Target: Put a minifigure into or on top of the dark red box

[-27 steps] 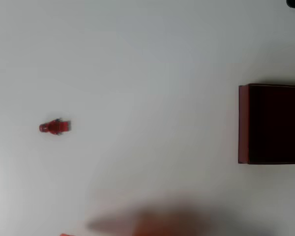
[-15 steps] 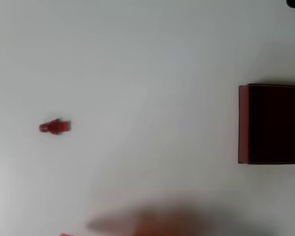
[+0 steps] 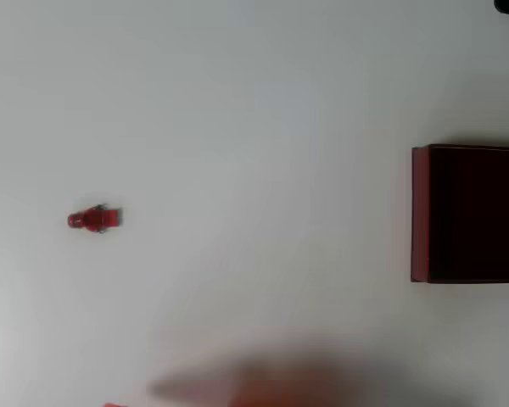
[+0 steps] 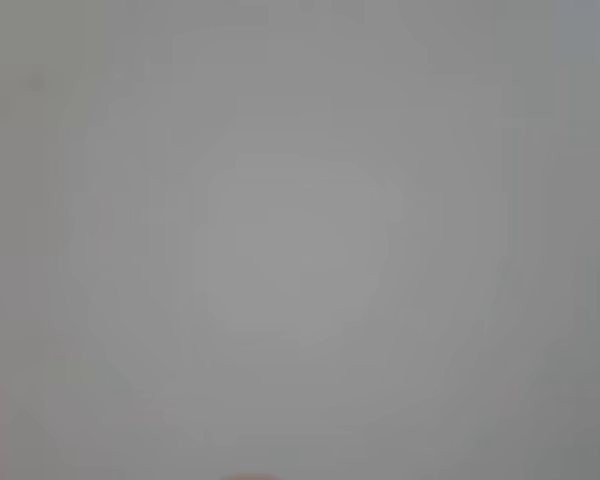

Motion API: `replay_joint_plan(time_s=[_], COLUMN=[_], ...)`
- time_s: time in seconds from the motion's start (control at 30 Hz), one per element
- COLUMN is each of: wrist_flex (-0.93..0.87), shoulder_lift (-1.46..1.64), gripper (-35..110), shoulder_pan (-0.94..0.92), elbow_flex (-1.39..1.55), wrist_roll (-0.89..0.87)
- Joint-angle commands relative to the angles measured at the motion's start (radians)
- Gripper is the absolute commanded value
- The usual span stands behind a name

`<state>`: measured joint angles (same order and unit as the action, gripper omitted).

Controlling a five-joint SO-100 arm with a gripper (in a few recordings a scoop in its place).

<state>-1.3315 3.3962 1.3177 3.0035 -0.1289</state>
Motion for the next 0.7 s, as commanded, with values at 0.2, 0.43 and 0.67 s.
replay_joint_plan(time_s=[0.2,0.43,0.67], wrist_flex=[-0.006,0.006,-0.032], shoulder_lift=[0.014,0.014,0.015], gripper=[13,19,16], shoulder_pan=[-0.233,-0.334,-0.37], elbow_flex=[0.005,0.031,0.04], wrist_roll=[-0.206,-0.25,-0.365])
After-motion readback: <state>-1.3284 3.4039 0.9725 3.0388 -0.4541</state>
